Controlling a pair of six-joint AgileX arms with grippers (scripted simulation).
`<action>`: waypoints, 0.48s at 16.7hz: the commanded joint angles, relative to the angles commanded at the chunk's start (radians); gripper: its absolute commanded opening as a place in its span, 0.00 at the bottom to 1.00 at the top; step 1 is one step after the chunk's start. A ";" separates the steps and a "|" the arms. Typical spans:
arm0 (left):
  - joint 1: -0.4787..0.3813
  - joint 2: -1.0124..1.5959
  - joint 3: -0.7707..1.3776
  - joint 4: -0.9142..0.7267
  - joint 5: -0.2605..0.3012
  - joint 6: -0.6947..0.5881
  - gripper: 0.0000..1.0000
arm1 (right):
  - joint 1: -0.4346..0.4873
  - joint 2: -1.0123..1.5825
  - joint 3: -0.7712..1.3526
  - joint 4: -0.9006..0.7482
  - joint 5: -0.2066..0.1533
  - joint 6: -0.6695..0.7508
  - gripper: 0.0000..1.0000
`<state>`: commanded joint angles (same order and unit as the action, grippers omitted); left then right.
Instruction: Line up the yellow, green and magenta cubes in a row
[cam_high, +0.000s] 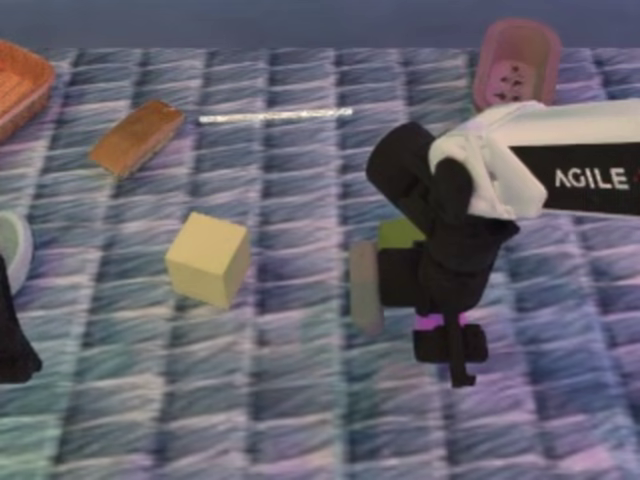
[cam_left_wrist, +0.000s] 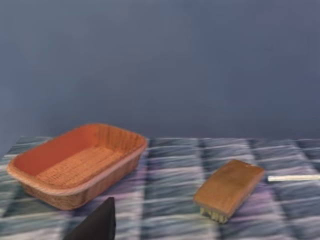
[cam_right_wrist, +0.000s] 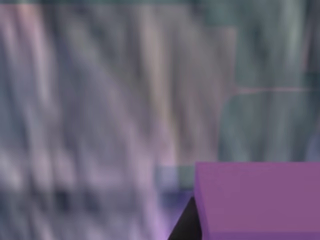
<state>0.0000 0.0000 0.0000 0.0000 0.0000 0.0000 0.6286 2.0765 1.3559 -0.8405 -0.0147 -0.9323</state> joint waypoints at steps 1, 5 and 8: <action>0.000 0.000 0.000 0.000 0.000 0.000 1.00 | 0.000 0.000 0.000 0.000 0.000 0.000 0.23; 0.000 0.000 0.000 0.000 0.000 0.000 1.00 | 0.000 0.000 0.000 0.000 0.000 0.000 0.53; 0.000 0.000 0.000 0.000 0.000 0.000 1.00 | 0.000 0.000 0.000 0.000 0.000 0.000 0.75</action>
<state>0.0000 0.0000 0.0000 0.0000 0.0000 0.0000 0.6286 2.0765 1.3559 -0.8405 -0.0147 -0.9323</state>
